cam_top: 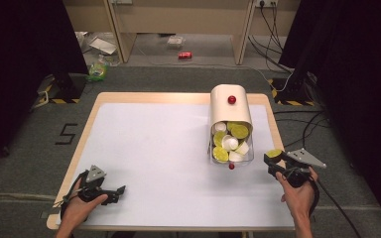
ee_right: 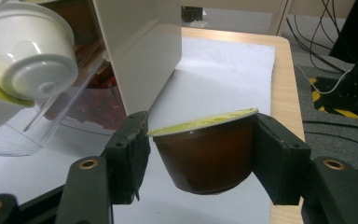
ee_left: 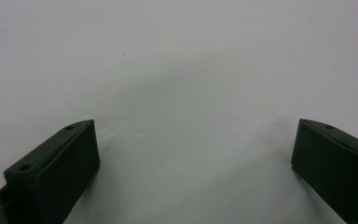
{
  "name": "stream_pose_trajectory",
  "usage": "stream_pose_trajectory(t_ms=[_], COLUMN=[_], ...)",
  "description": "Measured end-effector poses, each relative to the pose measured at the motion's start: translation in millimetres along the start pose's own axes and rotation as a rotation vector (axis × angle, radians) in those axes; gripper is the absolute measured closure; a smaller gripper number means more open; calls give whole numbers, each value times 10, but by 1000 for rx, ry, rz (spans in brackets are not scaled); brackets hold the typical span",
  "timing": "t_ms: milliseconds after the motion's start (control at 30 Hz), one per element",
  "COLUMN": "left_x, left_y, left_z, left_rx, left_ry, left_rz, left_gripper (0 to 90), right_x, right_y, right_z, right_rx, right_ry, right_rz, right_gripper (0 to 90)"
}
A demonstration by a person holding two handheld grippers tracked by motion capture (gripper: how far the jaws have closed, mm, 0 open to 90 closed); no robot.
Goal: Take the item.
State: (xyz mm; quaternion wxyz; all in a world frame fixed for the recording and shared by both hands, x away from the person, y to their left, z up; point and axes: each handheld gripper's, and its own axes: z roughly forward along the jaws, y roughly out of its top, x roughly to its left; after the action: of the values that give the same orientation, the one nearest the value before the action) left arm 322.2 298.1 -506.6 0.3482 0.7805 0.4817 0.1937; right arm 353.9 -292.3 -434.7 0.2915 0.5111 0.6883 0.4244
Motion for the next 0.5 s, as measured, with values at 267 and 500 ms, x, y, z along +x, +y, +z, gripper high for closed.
stream_pose_trajectory(t_ms=[267,500], left_x=[0,0], left_y=[0,0], left_z=[0,0], left_rx=[0,0], left_ry=[0,0], left_rz=[1,1], left_gripper=[0,0], right_x=[-10,1], right_y=[-60,-99], right_z=[54,100], right_rx=[17,32], right_ry=[-2,1], right_rz=[4,4], right_gripper=[410,411])
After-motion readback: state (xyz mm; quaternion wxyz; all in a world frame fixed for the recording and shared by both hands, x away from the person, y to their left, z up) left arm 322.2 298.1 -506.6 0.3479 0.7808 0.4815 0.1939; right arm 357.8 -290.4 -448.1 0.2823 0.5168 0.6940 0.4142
